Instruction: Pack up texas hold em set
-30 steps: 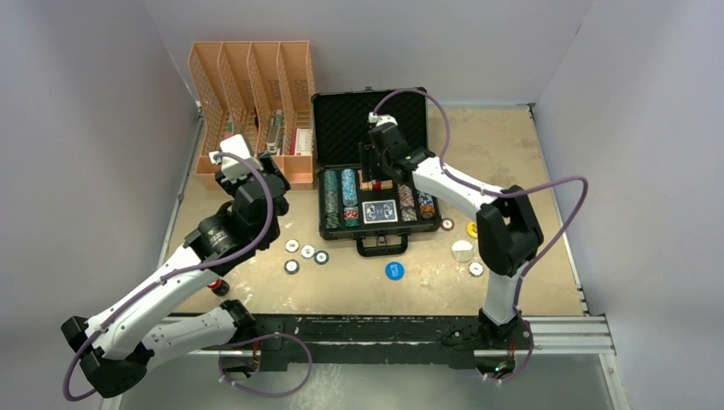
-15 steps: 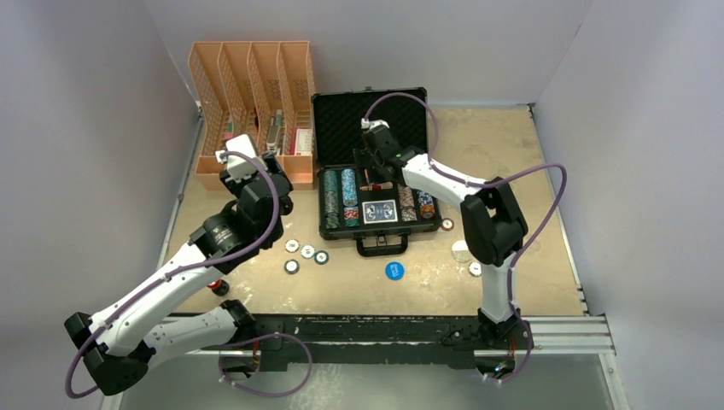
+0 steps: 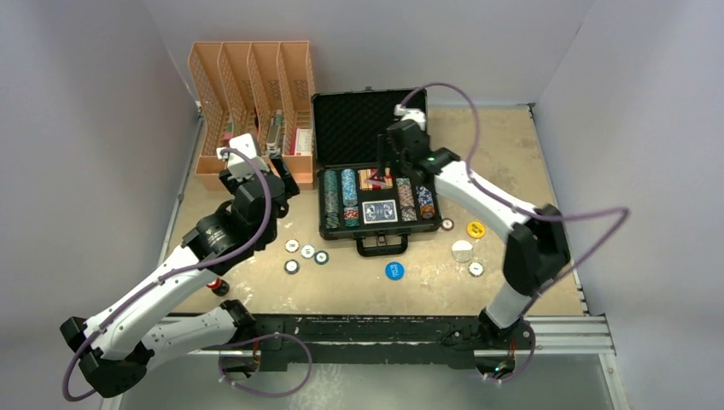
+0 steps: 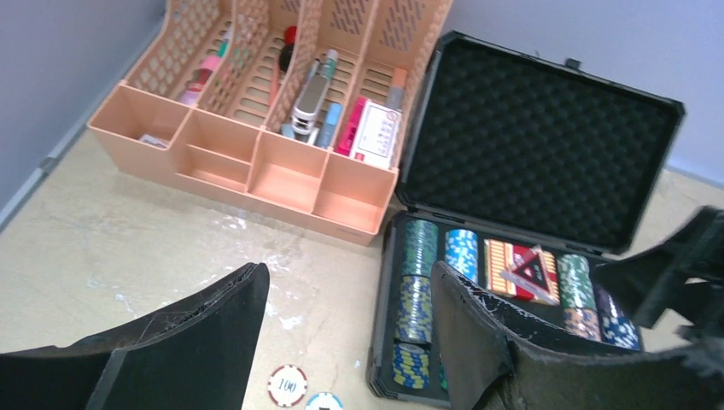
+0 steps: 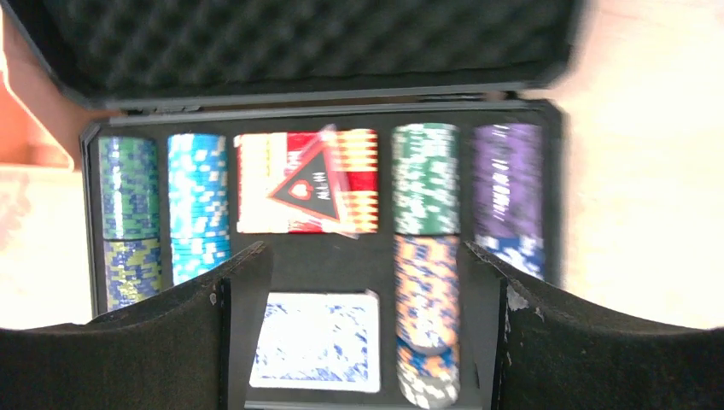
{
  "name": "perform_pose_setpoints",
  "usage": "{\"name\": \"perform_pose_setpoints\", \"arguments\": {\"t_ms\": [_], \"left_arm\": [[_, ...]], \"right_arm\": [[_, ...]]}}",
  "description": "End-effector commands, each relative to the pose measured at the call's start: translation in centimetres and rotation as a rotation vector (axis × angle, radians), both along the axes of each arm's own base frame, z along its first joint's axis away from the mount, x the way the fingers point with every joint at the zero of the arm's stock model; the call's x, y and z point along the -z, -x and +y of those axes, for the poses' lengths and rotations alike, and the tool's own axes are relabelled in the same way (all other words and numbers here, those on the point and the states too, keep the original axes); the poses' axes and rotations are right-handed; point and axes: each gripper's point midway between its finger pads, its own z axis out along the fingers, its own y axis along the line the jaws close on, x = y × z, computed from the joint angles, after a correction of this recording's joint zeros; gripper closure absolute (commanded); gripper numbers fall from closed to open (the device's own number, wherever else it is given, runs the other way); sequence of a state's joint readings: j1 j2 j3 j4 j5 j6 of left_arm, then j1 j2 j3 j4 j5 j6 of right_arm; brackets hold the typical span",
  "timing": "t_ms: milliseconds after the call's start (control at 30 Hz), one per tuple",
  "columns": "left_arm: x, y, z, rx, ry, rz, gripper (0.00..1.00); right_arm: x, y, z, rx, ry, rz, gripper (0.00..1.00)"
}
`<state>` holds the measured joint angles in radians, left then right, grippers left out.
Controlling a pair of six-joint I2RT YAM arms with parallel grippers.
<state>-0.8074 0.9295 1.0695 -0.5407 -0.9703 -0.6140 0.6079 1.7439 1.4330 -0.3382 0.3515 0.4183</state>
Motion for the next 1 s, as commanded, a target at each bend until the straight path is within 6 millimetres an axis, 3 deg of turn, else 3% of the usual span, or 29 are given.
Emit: {"name": "perform_pose_setpoints", "arguments": {"t_ms": [0,167,367,500,667,967], "left_arm": [[-0.5,0.5,-1.9,0.117,0.079,0.000,0.30],[0.4,0.8,-2.9,0.176,0.086,0.031,0.28],[0.6,0.8,-3.2,0.202,0.062,0.037,0.28],[1.1,1.1,-2.4,0.169,0.068,0.039,0.28],[1.0,1.1,-3.1,0.199,0.091,0.044,0.28],[1.8,1.5,-2.9,0.212,0.110,0.021,0.28]], "right_arm": [[-2.8,1.7,-8.2,0.317,-0.043,-0.053,0.20],[-1.5,4.7,-16.4,0.562,-0.042,-0.021,0.18],[2.4,10.5,-21.9,0.866,-0.047,0.054,0.11],[6.4,12.8,-21.4,0.924,-0.095,0.146,0.07],[10.8,13.7,-19.2,0.864,-0.164,0.263,0.08],[13.1,16.1,-18.4,0.852,-0.238,0.315,0.15]]}}
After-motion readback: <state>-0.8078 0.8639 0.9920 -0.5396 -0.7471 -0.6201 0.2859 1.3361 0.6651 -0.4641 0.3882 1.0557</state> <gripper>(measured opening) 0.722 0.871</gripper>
